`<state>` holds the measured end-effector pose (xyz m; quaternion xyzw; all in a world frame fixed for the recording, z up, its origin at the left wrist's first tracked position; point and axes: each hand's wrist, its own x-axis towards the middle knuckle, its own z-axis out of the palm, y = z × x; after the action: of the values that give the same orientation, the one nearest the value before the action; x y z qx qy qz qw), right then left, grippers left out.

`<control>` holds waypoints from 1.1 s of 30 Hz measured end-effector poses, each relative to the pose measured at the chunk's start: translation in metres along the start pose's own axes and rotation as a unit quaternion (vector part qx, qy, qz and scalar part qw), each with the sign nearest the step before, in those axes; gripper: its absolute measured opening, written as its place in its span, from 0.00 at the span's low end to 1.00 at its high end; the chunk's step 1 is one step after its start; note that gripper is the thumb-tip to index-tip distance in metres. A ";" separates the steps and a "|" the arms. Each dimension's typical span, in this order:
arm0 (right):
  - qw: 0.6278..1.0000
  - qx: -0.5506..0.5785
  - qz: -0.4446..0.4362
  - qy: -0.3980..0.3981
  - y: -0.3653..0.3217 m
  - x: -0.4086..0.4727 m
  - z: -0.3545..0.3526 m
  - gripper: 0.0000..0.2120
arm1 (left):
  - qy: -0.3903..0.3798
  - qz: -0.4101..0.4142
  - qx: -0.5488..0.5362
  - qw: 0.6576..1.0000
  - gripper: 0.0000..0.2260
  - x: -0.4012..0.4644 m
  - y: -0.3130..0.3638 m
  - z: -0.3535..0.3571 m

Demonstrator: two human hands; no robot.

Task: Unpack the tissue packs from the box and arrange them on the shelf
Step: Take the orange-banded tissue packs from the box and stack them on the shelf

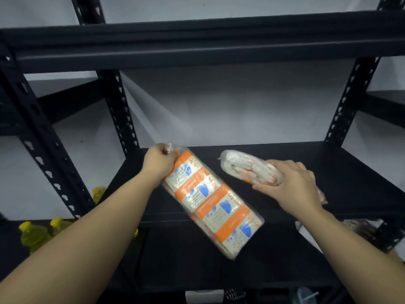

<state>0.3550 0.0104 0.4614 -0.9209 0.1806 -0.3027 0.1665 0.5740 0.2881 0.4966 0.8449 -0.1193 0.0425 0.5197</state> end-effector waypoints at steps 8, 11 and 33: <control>0.995 -0.100 0.013 -0.011 -0.025 0.023 0.057 0.38 | -0.011 -0.058 0.118 0.991 0.15 0.052 -0.059 -0.023; 0.997 -0.071 0.011 -0.033 -0.028 0.027 0.071 0.38 | -0.038 -0.081 0.157 0.984 0.15 0.062 -0.071 -0.024; 0.985 -0.024 -0.076 -0.153 -0.024 0.125 0.125 0.35 | -0.141 0.123 0.243 0.952 0.22 0.002 -0.045 -0.004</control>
<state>0.5314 0.0023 0.4385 -0.9711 0.0897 -0.1653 0.1467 0.5871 0.3110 0.4600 0.9219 -0.2803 0.0141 0.2672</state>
